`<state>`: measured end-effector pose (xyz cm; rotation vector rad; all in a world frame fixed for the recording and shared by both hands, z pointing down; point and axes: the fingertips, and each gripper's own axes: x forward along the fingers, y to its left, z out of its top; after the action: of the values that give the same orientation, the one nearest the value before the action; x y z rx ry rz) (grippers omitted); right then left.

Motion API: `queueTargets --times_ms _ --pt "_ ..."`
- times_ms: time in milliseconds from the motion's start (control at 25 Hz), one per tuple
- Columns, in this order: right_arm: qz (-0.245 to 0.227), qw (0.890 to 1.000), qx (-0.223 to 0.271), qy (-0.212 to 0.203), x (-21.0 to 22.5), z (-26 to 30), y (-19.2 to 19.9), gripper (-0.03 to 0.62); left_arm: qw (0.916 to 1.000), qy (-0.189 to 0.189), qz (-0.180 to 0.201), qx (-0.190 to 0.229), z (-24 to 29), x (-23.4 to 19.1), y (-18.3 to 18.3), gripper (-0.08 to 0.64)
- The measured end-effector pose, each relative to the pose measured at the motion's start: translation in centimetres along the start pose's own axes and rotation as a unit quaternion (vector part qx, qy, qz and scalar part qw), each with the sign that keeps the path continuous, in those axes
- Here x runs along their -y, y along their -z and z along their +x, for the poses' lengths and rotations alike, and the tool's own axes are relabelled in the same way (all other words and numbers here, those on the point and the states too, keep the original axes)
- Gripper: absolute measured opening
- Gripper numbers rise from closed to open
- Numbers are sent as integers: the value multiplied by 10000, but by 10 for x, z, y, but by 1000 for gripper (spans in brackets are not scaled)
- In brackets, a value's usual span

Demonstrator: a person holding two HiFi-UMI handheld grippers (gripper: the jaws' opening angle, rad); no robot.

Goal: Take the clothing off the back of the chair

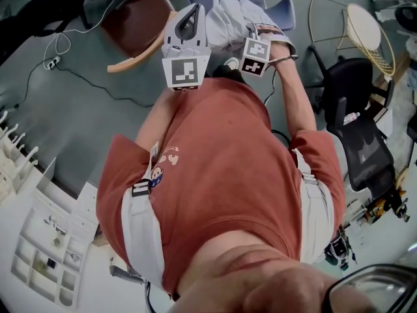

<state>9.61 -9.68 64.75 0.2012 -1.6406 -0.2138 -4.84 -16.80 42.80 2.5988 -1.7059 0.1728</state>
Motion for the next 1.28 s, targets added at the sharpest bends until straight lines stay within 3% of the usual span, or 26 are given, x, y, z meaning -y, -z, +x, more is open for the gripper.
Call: queueTargets --times_ms 480,800,960,1160,1280 --pt "561 9973 408 226 1 -33 -3 123 10000 53 -2 8 4 -1 -2 14" --pt "907 9921 603 620 15 -60 2 61 9998 204 27 43 11 7 -6 14" --pt "1151 9829 796 1201 33 -81 4 57 9995 265 24 152 13 11 -16 14" --pt "1656 9638 1137 1752 49 -100 13 57 9989 355 44 296 16 21 -29 14" --pt "1898 9521 1317 2004 57 -112 17 57 9989 440 39 122 17 25 -31 14"
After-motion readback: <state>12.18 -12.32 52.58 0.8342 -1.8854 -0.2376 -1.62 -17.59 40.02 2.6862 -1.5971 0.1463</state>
